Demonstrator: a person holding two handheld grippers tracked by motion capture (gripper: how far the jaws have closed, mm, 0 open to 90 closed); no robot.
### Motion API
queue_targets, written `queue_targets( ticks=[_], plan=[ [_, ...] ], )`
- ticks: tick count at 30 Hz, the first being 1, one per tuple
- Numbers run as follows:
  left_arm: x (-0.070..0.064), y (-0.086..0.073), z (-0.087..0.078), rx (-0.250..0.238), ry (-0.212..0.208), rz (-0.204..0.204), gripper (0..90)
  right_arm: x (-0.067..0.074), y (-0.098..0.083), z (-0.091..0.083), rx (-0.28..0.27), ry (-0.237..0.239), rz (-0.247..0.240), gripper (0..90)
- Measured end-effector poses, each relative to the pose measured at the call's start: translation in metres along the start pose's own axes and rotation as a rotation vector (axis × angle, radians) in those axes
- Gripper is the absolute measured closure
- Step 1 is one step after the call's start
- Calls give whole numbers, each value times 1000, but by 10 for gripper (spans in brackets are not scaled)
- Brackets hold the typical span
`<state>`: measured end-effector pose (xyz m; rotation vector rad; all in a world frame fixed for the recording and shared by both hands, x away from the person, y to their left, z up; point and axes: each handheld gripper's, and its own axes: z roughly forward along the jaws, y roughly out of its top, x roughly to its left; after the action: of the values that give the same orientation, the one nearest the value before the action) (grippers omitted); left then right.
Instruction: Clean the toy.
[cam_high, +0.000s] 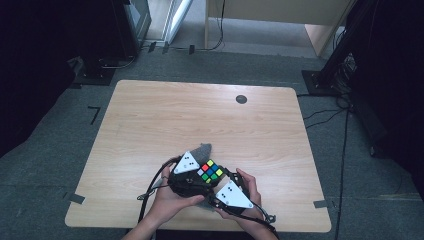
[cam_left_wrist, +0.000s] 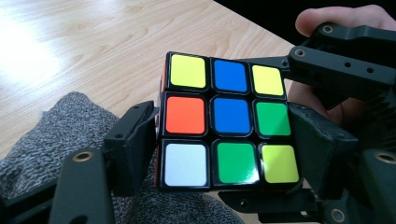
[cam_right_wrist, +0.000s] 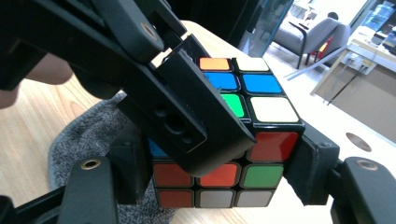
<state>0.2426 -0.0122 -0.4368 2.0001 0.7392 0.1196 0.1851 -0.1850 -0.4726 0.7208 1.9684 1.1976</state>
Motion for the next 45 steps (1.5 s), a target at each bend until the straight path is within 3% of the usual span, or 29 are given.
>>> queue_targets(
  ticks=[5, 11, 15, 16, 19, 24, 26, 29, 32, 35, 38, 42, 45],
  plan=[
    [2, 0, -2, -5, -5, 0, 331, 1, 0, 2, 9, -11, -16, 338],
    [13, -2, -2, -7, -80, -52, 341, 0, 0, 2, 7, -1, -21, 332],
    [18, -2, -5, -19, -92, -82, 341, 0, 0, 2, 12, 5, -22, 328],
    [23, -2, -8, -32, -95, -110, 341, -2, 0, 1, 11, 4, -18, 316],
    [29, -2, -12, -42, -105, -121, 344, -4, 0, 1, 12, 6, -7, 296],
    [42, -2, -24, -72, -68, -123, 344, -7, -2, 2, 22, 14, 30, 240],
    [52, -2, -34, -112, -60, -142, 344, -12, -4, 3, 30, 0, 90, 226],
    [59, -3, -43, -149, -50, -149, 344, -17, -8, 7, 54, 20, 178, 222],
    [64, -4, -50, -182, -44, -143, 344, -13, -11, 15, 108, 97, 188, 286],
    [69, -5, -56, -210, -38, -147, 343, 3, -15, 24, 191, 220, 126, 370],
    [72, -7, -60, -232, -34, -157, 344, 16, -22, 35, 295, 268, 77, 471],
    [72, -9, -63, -250, -26, -147, 344, 15, -29, 40, 343, 267, 86, 695],
    [73, -11, -63, -252, -22, -140, 344, 4, -29, 38, 351, 251, 101, 773]
  ],
)
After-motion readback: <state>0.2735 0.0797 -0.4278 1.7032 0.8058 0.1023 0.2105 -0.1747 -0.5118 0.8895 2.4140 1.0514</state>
